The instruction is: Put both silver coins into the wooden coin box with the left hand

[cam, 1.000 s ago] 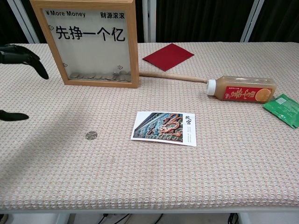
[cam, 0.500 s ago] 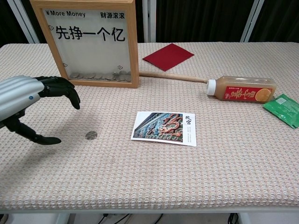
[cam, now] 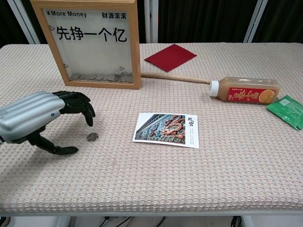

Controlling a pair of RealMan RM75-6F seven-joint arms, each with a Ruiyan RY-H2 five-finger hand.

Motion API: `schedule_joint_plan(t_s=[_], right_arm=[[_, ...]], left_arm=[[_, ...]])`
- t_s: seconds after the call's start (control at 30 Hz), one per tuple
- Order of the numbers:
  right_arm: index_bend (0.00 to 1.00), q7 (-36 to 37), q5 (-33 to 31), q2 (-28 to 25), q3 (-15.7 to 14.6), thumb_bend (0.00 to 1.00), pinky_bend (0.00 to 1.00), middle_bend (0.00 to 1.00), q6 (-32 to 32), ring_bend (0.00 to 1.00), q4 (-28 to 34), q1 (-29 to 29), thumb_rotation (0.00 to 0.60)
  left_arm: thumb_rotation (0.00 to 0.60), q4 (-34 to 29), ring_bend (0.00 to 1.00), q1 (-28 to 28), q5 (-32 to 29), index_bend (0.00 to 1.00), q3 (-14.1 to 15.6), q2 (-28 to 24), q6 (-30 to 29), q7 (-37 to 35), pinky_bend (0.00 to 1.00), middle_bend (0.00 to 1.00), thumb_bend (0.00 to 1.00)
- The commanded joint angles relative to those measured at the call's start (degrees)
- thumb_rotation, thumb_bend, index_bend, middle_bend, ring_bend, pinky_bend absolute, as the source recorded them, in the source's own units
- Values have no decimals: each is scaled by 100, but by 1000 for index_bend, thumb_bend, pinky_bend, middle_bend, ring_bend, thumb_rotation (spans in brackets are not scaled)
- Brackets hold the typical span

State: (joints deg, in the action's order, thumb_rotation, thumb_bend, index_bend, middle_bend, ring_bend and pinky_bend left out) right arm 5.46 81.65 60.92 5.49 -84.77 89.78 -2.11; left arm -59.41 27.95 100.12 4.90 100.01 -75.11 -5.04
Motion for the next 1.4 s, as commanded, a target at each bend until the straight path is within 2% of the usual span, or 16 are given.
schedule_joint_plan(t_s=[0.03, 1.4], right_arm=[[0, 16, -14, 9, 2, 119, 0, 0, 14, 0, -18, 0, 600], [0, 125, -80, 63, 10, 118, 0, 0, 154, 0, -189, -34, 600]], left_arm=[[600, 30, 97, 12, -32, 404, -2, 28, 28, -23, 172, 242, 188], [600, 9, 96, 225, -147, 424, 53, 96, 364, -119, 165, 234, 207]])
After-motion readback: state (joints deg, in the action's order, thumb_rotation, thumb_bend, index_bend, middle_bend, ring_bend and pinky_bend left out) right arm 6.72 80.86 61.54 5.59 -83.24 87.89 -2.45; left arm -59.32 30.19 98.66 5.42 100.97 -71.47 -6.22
